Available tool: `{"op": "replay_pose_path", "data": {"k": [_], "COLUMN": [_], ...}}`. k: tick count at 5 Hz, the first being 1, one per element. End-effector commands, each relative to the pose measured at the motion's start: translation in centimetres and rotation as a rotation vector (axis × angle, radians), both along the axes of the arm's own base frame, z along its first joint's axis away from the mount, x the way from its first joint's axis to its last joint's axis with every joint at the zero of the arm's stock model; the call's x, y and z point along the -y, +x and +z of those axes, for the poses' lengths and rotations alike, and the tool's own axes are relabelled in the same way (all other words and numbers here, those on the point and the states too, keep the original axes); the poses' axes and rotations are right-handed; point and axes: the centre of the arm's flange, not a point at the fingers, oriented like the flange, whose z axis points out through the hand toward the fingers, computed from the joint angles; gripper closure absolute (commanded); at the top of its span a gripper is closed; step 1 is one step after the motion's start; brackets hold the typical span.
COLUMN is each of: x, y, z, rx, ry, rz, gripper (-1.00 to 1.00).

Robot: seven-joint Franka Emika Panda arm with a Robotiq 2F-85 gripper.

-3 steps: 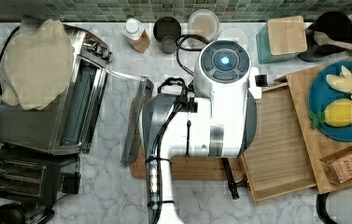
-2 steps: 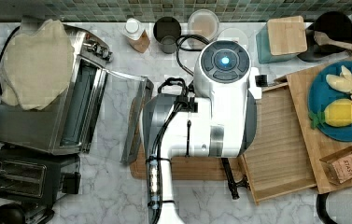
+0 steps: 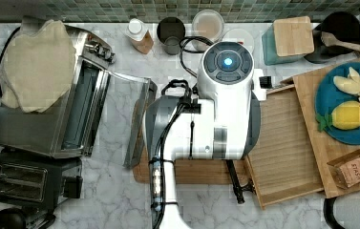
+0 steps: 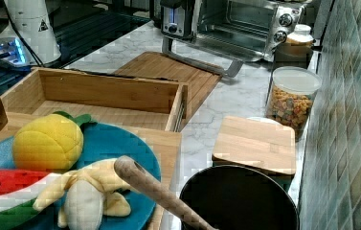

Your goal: Close the drawer.

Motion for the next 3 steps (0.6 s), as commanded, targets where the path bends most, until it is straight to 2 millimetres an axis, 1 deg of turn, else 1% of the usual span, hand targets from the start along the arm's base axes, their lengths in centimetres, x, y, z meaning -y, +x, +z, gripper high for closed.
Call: {"op": "replay_pose_path", "data": {"k": [1, 2, 3], "x": [-4.9, -4.4, -5.0], "y": [-2.7, -4.5, -6.4], "z": [-1.8, -2.4, -3.7], "rx": [0.06, 0.048, 0.041], "ry": [0.057, 0.072, 0.052], "rz": [0.374, 0.475, 0.573], "gripper": [1.0, 1.0, 1.0]}}
